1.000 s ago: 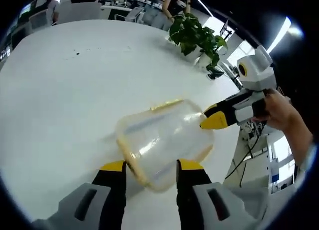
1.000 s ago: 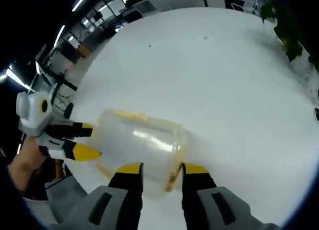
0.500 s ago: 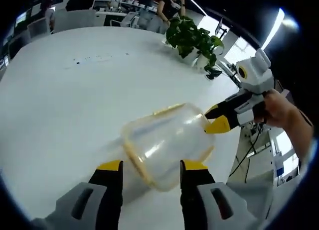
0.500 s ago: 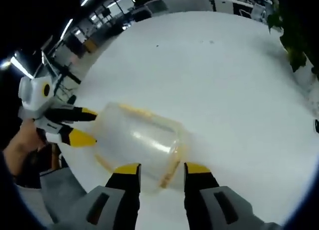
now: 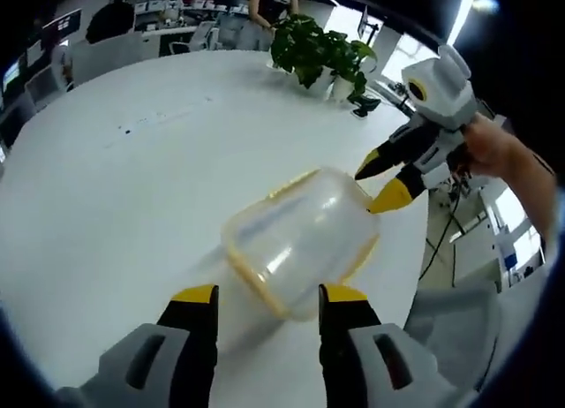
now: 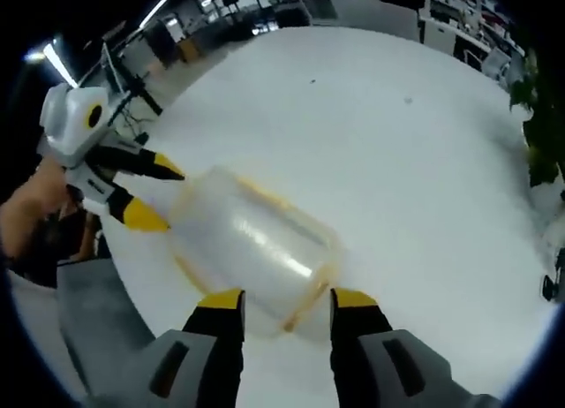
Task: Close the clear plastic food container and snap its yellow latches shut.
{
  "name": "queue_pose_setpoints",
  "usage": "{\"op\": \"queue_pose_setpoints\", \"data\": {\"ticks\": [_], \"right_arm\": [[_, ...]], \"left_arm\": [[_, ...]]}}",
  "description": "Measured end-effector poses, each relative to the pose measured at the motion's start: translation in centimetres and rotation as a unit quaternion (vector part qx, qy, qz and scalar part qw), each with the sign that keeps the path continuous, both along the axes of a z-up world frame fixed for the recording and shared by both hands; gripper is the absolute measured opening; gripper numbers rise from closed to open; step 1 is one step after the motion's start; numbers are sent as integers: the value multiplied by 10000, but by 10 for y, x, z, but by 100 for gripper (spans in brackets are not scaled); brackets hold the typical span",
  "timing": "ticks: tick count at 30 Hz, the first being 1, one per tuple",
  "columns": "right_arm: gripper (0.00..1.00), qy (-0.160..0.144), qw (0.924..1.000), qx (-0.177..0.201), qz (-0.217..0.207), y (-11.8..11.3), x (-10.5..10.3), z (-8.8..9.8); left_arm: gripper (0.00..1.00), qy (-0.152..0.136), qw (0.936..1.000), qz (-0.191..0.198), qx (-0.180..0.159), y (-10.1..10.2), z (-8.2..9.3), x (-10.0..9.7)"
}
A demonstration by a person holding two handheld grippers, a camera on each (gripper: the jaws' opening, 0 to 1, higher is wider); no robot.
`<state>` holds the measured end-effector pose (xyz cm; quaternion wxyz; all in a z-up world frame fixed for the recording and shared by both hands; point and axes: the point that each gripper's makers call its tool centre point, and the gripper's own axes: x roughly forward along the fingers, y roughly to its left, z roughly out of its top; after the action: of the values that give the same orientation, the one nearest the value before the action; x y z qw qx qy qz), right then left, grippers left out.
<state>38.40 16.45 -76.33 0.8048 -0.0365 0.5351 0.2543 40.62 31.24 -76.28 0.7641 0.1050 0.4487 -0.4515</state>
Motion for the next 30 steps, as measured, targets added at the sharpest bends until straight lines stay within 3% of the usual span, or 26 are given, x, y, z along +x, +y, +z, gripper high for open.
{"op": "queue_pose_setpoints", "data": {"ticks": [3,16,21,22,26,30], "right_arm": [[36,-10,9999,-66,120,-1,1,1],[34,-40,9932,-470,1069,6,-3,5],[32,-136,9856,-674,1542,6,0,7],[32,-160,9861,-635,1525,7,0,8],[32,-320,9749,-903,2008,7,4,10],[32,-343,9696,-955,2226,11,4,9]], "left_arm": [[43,-335,9981,-442,277,1,-1,0],[41,-426,9939,-926,421,-3,2,-5],[40,-449,9926,-1029,454,-4,3,-2],[40,-479,9915,-1118,463,-6,4,-4],[41,-647,9853,-1476,568,-8,6,-5],[41,-713,9819,-1669,550,-12,9,-6]]}}
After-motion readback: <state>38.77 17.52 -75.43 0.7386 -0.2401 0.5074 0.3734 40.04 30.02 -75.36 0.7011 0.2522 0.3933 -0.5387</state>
